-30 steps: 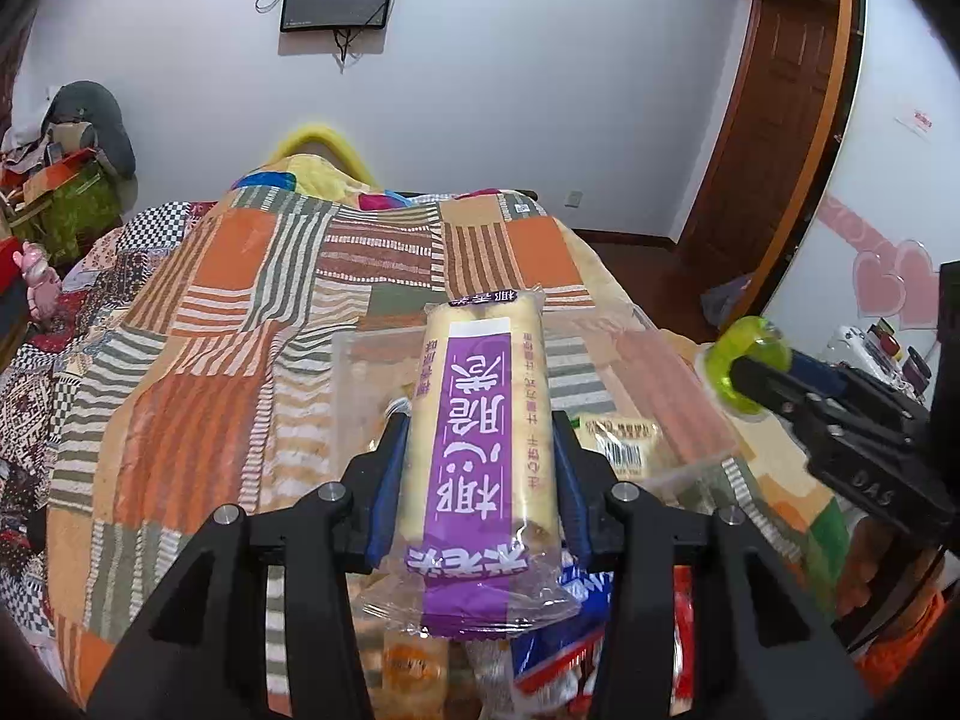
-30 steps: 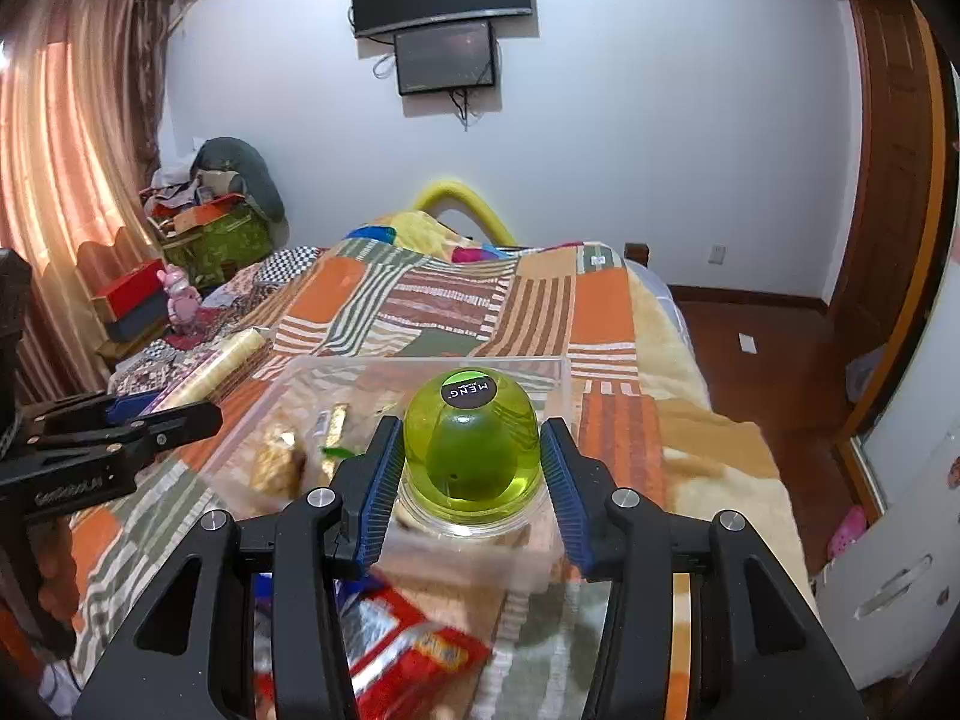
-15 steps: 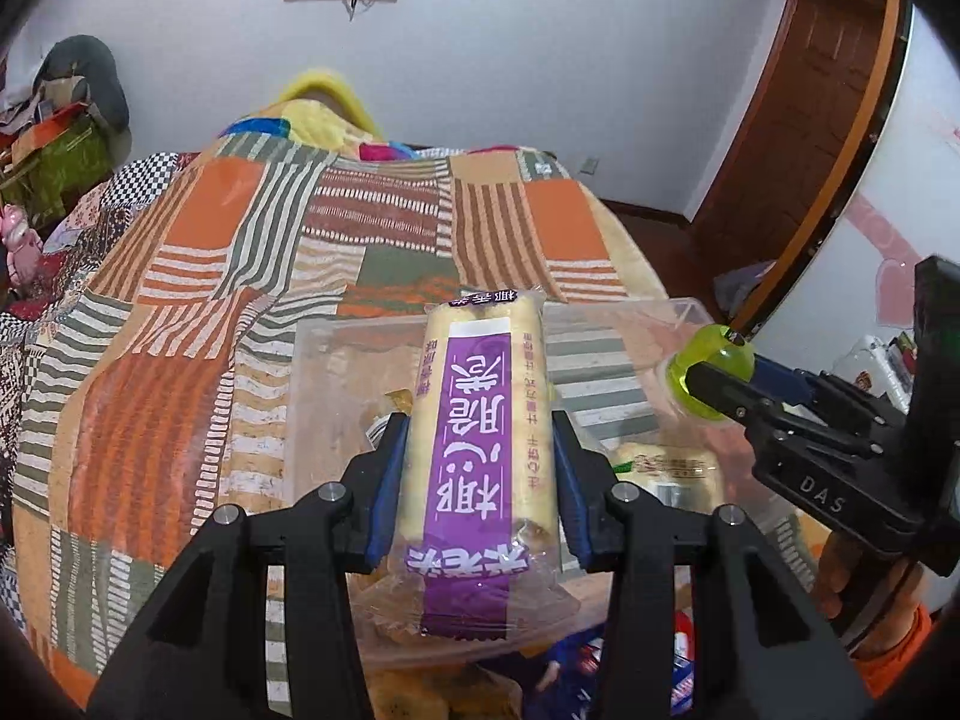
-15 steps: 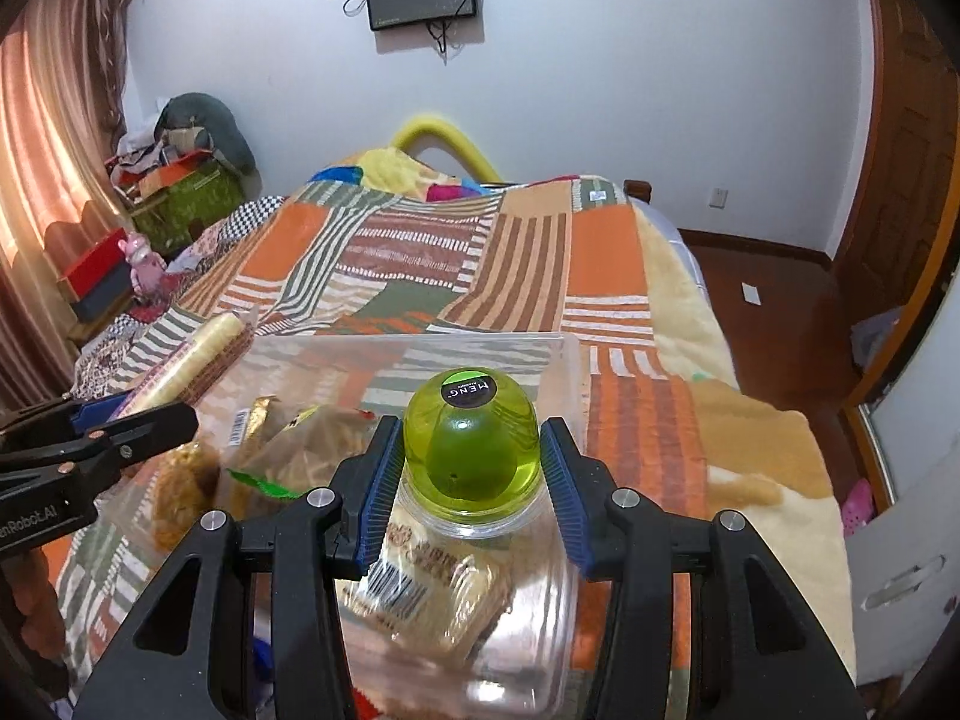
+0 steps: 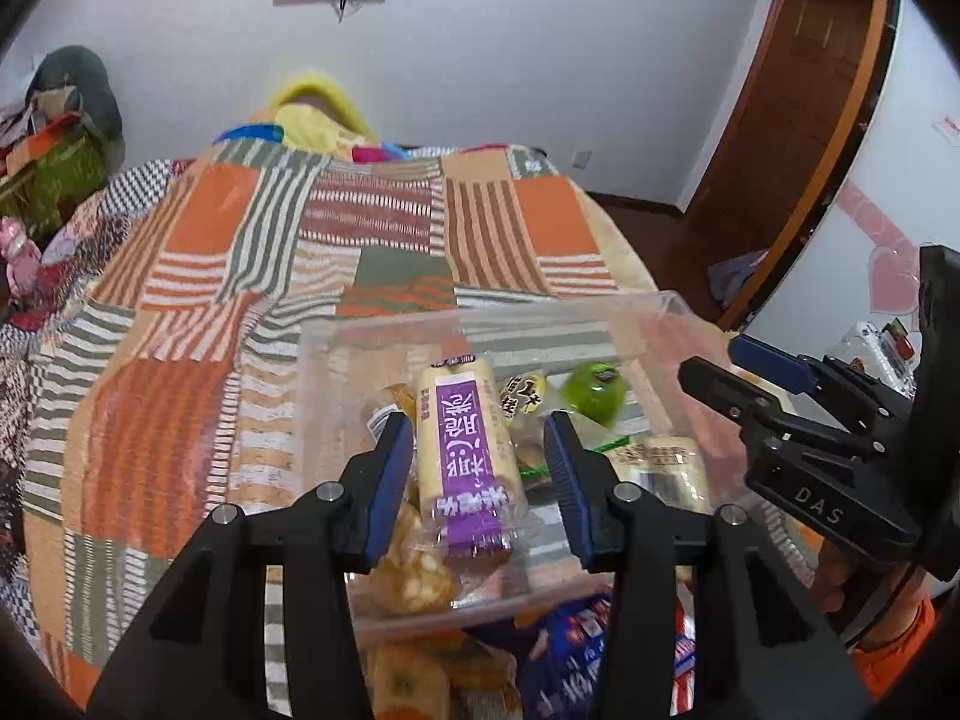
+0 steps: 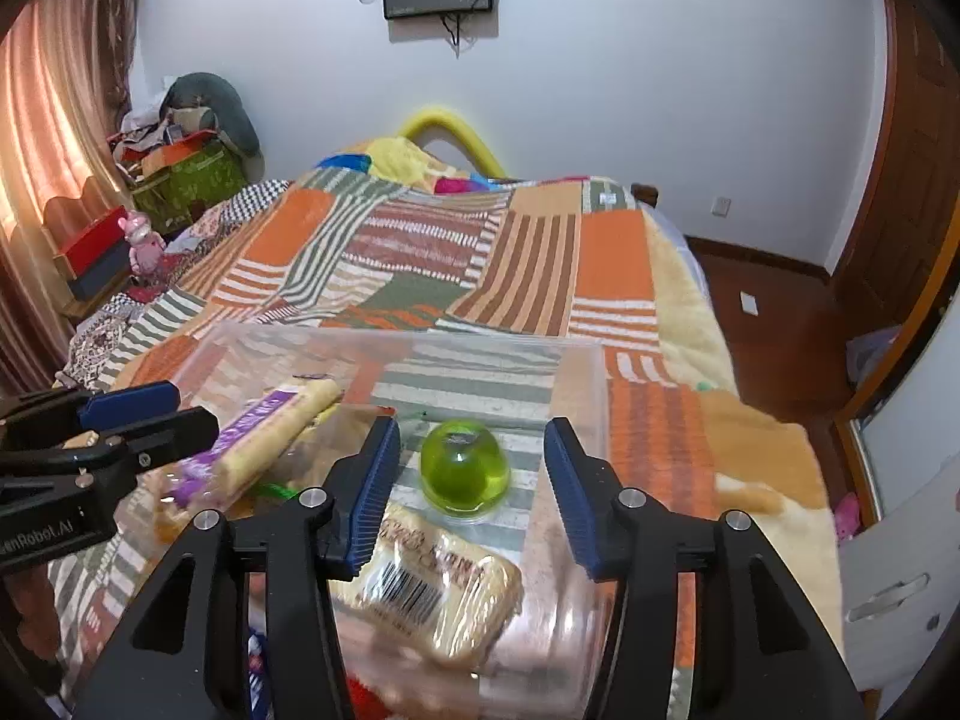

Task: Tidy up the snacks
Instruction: 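Place the rice roll into the box with the left tool while the right tool places the jelly cup, then grasp the green pea snack bag with the left tool while the right tool grasps the meatball bag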

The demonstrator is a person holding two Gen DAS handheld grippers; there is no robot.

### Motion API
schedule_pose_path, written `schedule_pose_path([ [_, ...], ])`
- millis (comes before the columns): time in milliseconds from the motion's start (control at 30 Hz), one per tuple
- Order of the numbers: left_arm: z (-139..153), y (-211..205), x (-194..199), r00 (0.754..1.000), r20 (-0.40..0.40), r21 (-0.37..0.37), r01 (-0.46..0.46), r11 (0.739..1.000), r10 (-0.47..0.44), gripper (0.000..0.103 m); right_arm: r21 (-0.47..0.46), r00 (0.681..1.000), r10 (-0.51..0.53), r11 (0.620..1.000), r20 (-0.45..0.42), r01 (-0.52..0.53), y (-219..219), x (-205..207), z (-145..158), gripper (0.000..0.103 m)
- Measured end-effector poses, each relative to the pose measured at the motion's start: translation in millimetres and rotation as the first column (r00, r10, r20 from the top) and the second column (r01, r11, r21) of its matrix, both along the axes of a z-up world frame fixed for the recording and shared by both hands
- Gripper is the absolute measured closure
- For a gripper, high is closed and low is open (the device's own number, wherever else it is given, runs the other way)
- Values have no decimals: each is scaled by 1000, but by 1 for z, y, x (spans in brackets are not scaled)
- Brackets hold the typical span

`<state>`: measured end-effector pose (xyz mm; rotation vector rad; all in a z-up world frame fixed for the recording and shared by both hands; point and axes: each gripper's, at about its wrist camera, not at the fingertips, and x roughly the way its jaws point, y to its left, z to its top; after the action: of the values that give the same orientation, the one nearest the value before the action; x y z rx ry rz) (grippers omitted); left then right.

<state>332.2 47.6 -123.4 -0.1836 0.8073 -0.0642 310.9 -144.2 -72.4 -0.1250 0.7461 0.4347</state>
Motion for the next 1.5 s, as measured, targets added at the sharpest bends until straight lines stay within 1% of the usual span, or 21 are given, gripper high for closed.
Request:
schedule_pose_path([
  [100, 13, 3, -19, 1000, 23, 6, 9, 1000, -9, 57, 22, 1000, 5, 1000, 16, -6, -7, -14, 12, 49],
  [200, 22, 3, -39, 999, 40, 31, 12, 999, -13, 53, 33, 999, 5, 999, 43, -6, -14, -32, 22, 48],
  [300, 27, 2, -62, 999, 45, 52, 14, 999, -16, 50, 50, 999, 13, 999, 51, -16, -20, -53, 26, 45],
  [367, 26, 3, -78, 999, 40, 61, 19, 998, -21, 50, 55, 998, 18, 998, 55, -21, -25, -68, 26, 42],
  [533, 17, 6, -120, 999, 11, 74, 29, 997, -30, 49, 47, 998, 44, 998, 38, -46, -29, -106, 18, 39],
  [600, 10, 6, -136, 999, -9, 71, 40, 997, -39, 49, 54, 998, 49, 997, 27, -50, -31, -121, 13, 32],
  [667, 4, 6, -151, 999, -24, 70, 46, 997, -44, 49, 60, 998, 57, 997, 10, -58, -31, -136, 6, 30],
  [800, -7, 7, -179, 997, -58, 54, 57, 997, -54, 49, 59, 996, 73, 996, -41, -71, -27, -156, -14, 19],
  [867, -12, 9, -191, 997, -63, 45, 56, 997, -53, 45, 50, 994, 86, 995, -67, -82, -23, -164, -23, 19],
  [933, -17, 10, -202, 996, -71, 40, 59, 997, -56, 43, 59, 990, 96, 994, -99, -91, -20, -170, -32, 18],
  [1000, -23, 7, -211, 995, -81, 41, 67, 997, -64, 43, 60, 985, 104, 993, -134, -97, -16, -174, -42, 13],
  [1067, -29, 5, -218, 993, -94, 38, 76, 996, -72, 42, 49, 982, 100, 994, -162, -93, -14, -177, -52, 11],
  [1167, -38, 2, -220, 990, -115, 39, 81, 996, -76, 42, 64, 973, 102, 994, -208, -90, -11, -174, -63, 3],
  [1200, -40, 1, -220, 989, -121, 37, 84, 996, -79, 42, 68, 970, 100, 994, -222, -87, -10, -171, -67, 2],
  [1267, -44, -1, -219, 988, -129, 32, 90, 995, -85, 42, 69, 967, 100, 994, -234, -86, -9, -168, -69, 2],
  [1333, -47, -4, -216, 987, -136, 24, 95, 995, -91, 42, 73, 970, 93, 994, -225, -79, -9, -167, -68, 3],
  [1367, -50, -6, -213, 985, -143, 20, 99, 995, -95, 42, 71, 971, 98, 994, -217, -84, -9, -167, -67, 6],
  [1400, -51, -8, -211, 984, -146, 19, 104, 994, -100, 42, 72, 972, 104, 993, -210, -91, -9, -168, -65, 15],
  [1433, -53, -11, -208, 983, -149, 18, 110, 994, -106, 42, 79, 970, 118, 991, -210, -103, -9, -168, -64, 21],
  [1467, -55, -13, -206, 982, -151, 19, 114, 993, -110, 42, 96, 967, 136, 988, -213, -118, -9, -168, -63, 33],
  [1500, -57, -16, -204, 982, -153, 20, 119, 993, -114, 42, 102, 966, 140, 988, -217, -120, -10, -171, -63, 40],
])
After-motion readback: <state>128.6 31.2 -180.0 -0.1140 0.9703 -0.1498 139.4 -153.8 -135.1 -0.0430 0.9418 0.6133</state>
